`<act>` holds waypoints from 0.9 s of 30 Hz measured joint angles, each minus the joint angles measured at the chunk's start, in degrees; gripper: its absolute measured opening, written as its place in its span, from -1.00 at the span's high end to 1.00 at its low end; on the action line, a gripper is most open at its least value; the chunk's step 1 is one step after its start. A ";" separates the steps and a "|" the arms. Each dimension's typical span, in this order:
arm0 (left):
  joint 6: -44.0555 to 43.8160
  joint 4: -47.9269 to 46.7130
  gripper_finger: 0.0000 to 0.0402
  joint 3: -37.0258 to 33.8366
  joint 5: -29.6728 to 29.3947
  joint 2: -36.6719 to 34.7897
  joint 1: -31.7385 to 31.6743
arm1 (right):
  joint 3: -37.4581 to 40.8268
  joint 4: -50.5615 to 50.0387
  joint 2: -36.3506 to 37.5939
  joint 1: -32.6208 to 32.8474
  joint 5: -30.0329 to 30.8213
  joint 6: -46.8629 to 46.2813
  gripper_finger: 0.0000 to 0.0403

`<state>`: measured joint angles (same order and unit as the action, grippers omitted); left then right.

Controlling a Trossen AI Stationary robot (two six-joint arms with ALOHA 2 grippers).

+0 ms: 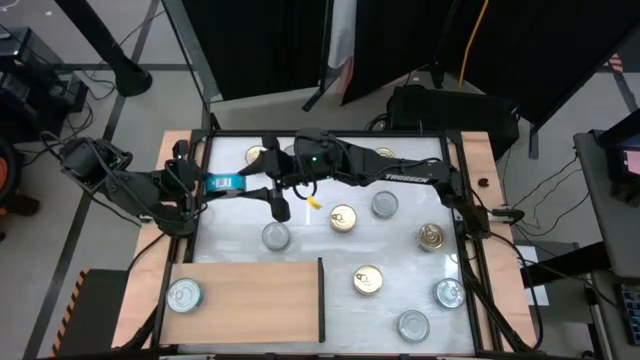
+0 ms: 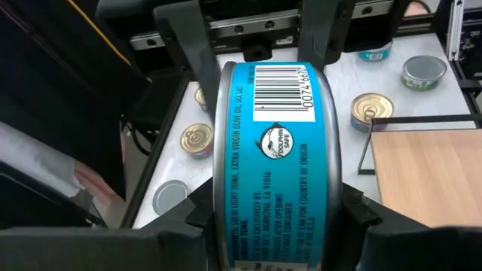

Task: Stack canned seafood by type on shelf
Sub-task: Stack the top yellow blue tuna can on top of the yellow blue tuna can on the shelf

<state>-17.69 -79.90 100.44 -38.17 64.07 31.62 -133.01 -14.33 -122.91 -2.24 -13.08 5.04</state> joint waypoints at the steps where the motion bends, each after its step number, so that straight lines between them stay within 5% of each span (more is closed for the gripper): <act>1: -0.37 0.04 0.25 0.00 0.00 0.11 0.00 | 0.00 0.02 0.00 0.00 0.01 0.02 0.11; 6: -3.40 1.63 0.25 0.02 0.02 0.80 0.02 | 0.00 0.58 0.05 0.07 -1.10 0.43 0.38; 11: -10.71 3.23 0.23 0.02 0.66 0.62 0.04 | 0.00 0.51 0.38 0.07 -1.69 -0.98 0.38; 18: -24.36 7.04 -0.15 0.23 2.59 -2.35 1.06 | 0.04 -1.73 2.26 -0.58 -1.15 -2.38 0.34; 27: -41.41 6.41 -0.36 1.58 18.63 -8.29 1.20 | 0.04 -12.30 8.10 -2.65 1.12 -1.67 0.36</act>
<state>-59.10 -73.48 102.02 -19.55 55.77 32.81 -132.97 -26.64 -114.81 -4.89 -11.96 3.37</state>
